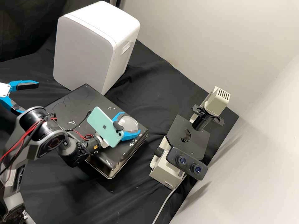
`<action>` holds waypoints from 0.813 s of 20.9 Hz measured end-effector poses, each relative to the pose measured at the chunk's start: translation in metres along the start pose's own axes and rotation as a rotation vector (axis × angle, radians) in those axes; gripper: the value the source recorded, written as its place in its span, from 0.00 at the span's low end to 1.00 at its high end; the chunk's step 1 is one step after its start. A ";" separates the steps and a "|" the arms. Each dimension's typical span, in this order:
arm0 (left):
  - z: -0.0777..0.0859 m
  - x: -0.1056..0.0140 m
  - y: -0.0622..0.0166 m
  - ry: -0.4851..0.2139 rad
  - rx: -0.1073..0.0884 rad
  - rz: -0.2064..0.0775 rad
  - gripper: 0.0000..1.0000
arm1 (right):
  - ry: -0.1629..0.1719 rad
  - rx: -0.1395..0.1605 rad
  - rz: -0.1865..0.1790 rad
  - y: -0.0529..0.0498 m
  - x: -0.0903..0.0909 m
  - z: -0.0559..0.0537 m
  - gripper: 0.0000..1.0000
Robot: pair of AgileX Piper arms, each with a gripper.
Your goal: Place the petri dish on the microscope
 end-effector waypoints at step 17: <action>0.000 0.000 0.0000 0.000 0.000 0.000 1.00 | 0.033 0.066 0.171 0.063 -0.026 -0.010 0.00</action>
